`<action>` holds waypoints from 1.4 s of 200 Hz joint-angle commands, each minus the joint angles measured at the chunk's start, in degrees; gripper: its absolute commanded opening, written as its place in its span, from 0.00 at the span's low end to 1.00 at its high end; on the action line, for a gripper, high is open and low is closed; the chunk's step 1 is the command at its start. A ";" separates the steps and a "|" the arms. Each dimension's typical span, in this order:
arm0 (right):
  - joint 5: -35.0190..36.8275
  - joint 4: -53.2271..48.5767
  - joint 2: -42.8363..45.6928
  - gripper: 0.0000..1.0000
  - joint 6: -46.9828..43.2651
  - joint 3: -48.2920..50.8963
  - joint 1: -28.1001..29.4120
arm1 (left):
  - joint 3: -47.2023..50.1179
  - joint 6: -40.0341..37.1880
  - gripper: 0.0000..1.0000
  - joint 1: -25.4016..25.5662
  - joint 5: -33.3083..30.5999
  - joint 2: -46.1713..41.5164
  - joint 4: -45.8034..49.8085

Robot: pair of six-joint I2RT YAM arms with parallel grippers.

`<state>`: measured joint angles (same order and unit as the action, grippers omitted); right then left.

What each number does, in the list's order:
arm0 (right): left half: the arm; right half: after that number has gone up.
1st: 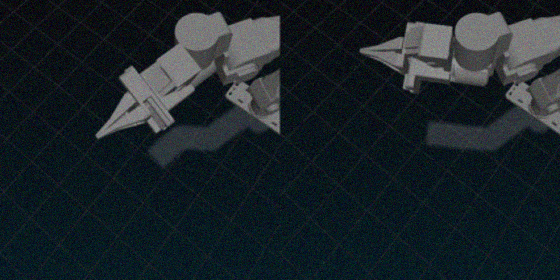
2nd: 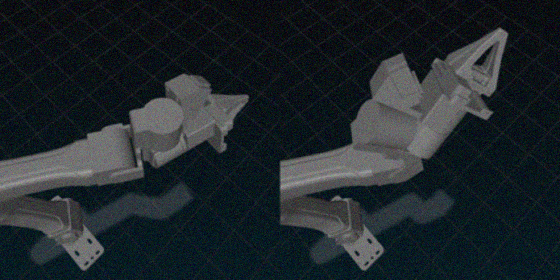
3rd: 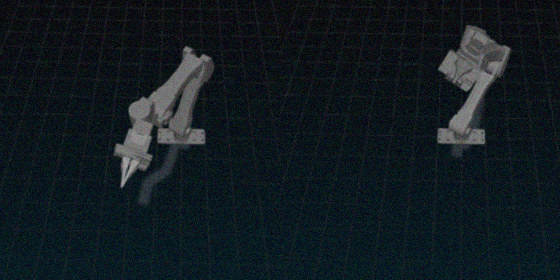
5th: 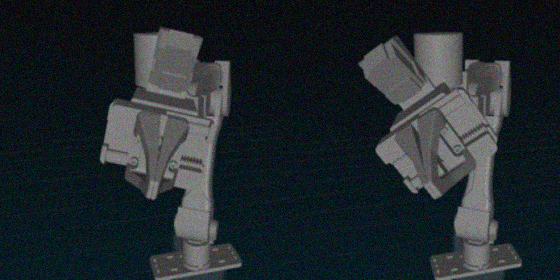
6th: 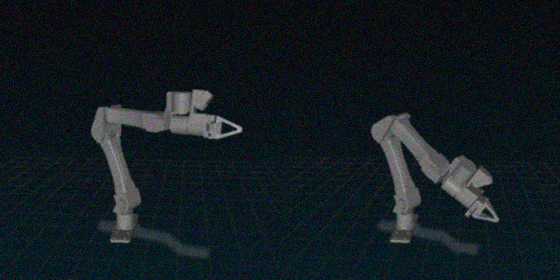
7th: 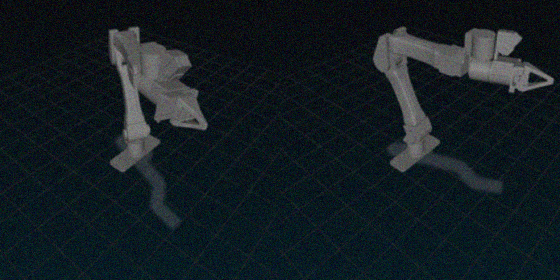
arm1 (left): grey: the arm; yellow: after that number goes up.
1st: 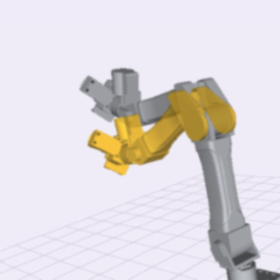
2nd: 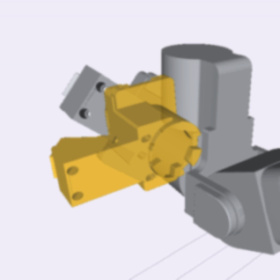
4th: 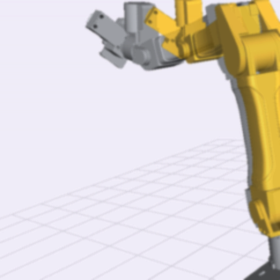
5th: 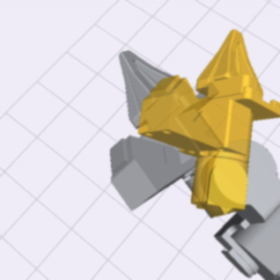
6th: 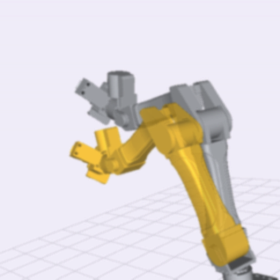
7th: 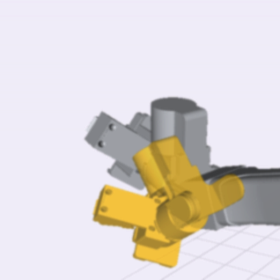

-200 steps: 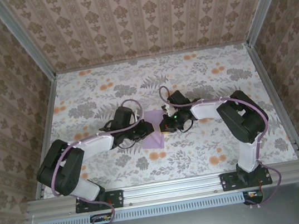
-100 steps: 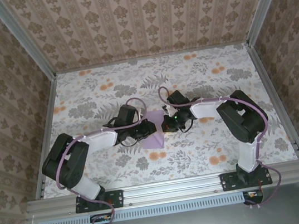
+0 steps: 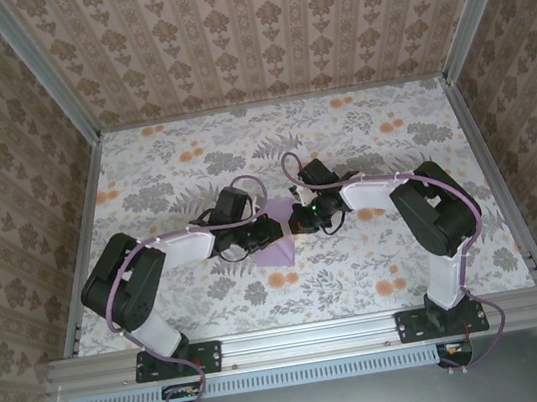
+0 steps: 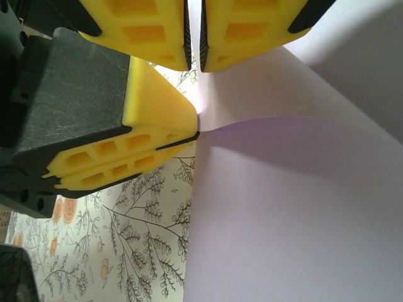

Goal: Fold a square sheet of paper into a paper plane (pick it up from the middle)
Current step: Fold the triangle a second time at the center of the table.

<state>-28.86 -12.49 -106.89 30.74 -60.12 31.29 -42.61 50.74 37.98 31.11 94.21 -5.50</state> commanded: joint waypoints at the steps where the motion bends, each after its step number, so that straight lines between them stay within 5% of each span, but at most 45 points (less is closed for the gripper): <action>1: 0.97 -2.17 0.06 0.01 -1.72 -1.71 -0.26 | -1.42 -1.26 0.15 0.51 0.44 1.09 1.01; 280: 2.75 -5.12 -1.82 0.00 -4.96 -4.88 -0.30 | -1.77 -1.52 0.14 1.31 -4.04 1.14 2.63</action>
<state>-27.31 -15.68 -107.50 27.03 -63.20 31.29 -42.63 50.72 38.98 27.20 94.54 -4.67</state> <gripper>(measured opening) 0.062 0.136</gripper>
